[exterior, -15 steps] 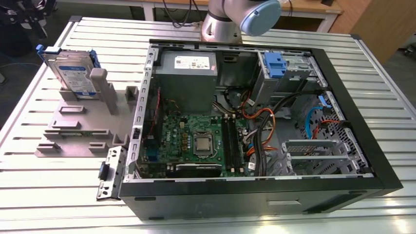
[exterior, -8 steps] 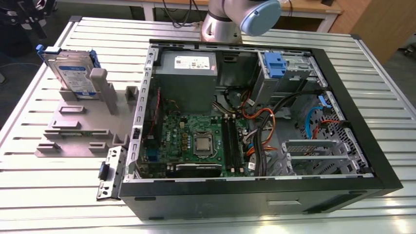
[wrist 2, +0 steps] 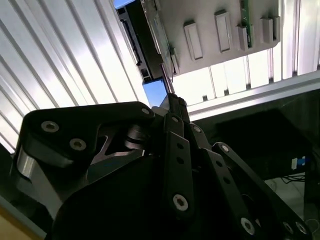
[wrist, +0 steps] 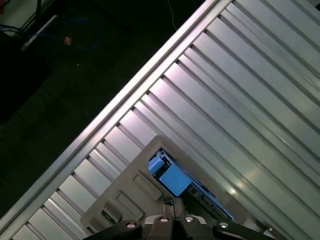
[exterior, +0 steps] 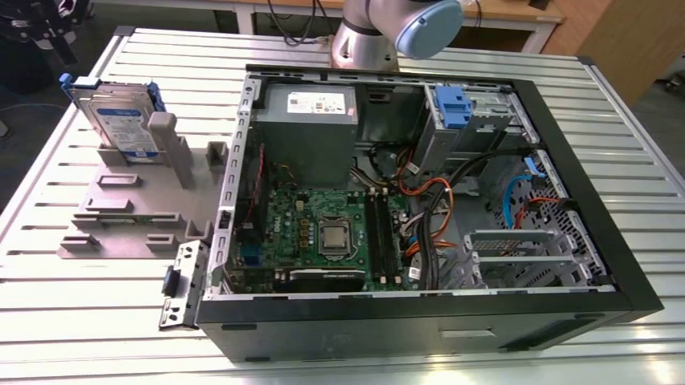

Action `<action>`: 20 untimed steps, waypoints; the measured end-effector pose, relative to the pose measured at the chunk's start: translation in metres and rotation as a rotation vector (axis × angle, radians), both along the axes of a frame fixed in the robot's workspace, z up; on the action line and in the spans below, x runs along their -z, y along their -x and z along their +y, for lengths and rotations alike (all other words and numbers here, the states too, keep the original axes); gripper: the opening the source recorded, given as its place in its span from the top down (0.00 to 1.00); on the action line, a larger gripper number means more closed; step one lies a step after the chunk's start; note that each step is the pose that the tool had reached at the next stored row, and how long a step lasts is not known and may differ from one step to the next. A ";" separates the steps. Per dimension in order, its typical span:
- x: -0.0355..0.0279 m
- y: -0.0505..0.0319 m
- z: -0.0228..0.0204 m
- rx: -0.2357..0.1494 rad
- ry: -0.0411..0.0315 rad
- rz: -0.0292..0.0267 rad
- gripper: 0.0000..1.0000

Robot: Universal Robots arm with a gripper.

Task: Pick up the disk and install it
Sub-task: 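Pick up the disk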

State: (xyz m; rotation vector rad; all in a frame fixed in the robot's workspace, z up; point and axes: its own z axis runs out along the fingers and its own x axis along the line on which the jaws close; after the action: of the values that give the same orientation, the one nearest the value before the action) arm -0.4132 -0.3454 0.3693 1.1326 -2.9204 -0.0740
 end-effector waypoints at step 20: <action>0.0018 0.0003 -0.0001 -0.219 -0.0001 -0.0129 0.89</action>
State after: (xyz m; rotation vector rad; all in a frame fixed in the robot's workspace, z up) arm -0.4134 -0.3455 0.3675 1.4490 -2.7850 -0.0651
